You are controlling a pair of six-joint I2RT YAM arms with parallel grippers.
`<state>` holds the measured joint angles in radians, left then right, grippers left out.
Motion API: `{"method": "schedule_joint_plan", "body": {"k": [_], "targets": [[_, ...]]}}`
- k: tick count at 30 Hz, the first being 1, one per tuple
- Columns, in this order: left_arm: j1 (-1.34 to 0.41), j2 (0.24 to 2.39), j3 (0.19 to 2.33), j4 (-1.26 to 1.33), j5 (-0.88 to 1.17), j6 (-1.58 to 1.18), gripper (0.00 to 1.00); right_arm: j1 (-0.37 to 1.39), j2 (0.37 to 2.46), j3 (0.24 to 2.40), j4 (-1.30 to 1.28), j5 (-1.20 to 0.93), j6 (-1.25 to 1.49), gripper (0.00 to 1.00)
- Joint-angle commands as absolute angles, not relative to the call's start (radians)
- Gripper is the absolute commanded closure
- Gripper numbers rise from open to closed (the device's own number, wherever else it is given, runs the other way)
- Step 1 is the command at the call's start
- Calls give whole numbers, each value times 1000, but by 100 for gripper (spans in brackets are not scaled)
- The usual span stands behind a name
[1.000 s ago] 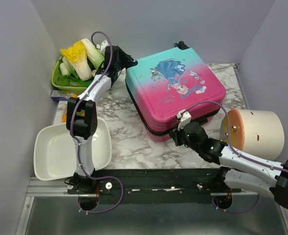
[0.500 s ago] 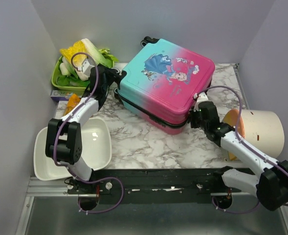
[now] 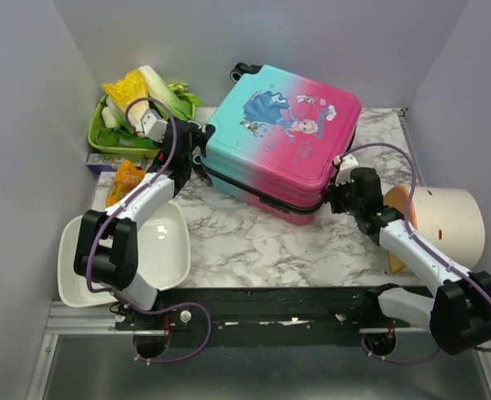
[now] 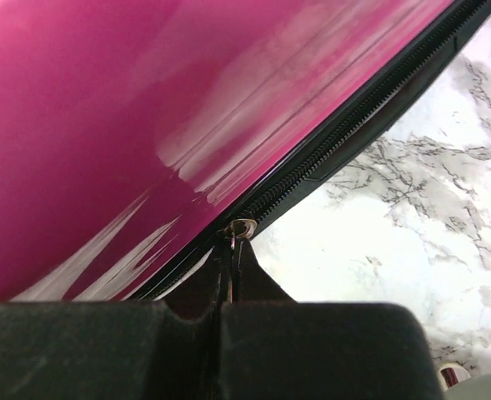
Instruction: Open, take out, and arrange the luggage
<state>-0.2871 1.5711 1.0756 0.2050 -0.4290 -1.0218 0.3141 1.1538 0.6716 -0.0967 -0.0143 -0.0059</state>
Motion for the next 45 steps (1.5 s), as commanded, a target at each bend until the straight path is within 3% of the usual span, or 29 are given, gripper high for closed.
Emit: {"method": "schedule_joint_plan", "body": {"k": [1, 7, 13, 15, 16, 17, 22, 26, 30, 31, 35, 45], "targets": [[-426, 1591, 1066, -35, -342, -949, 100, 357, 1071, 650, 19, -347, -55, 99], [-434, 1626, 1118, -127, -425, -1002, 100, 359, 974, 595, -46, -466, -58, 99], [-434, 1598, 1127, -152, -443, -959, 100, 359, 954, 646, -149, -252, -3, 99], [-434, 1579, 1155, -196, -448, -930, 83, 359, 957, 643, -150, -218, 38, 99], [-434, 1566, 1163, -216, -456, -917, 67, 357, 959, 641, -149, -201, 44, 99], [-434, 1530, 1164, -260, -474, -908, 37, 359, 969, 643, -150, -183, 46, 99], [-440, 1306, 1062, -279, -522, -824, 1, 359, 986, 644, -153, -152, 54, 99], [-463, 1050, 951, -295, -431, -740, 1, 357, 991, 647, -152, -150, 57, 99], [-517, 905, 763, -174, -108, -623, 1, 359, 989, 641, -147, -146, 57, 99], [-529, 893, 734, -141, 55, -598, 1, 359, 988, 638, -141, -137, 58, 99], [-626, 903, 605, 148, 317, -601, 1, 359, 983, 627, -120, -138, 57, 99], [-778, 1242, 733, 320, 201, -627, 1, 359, 933, 595, -123, -196, 67, 99]]}}
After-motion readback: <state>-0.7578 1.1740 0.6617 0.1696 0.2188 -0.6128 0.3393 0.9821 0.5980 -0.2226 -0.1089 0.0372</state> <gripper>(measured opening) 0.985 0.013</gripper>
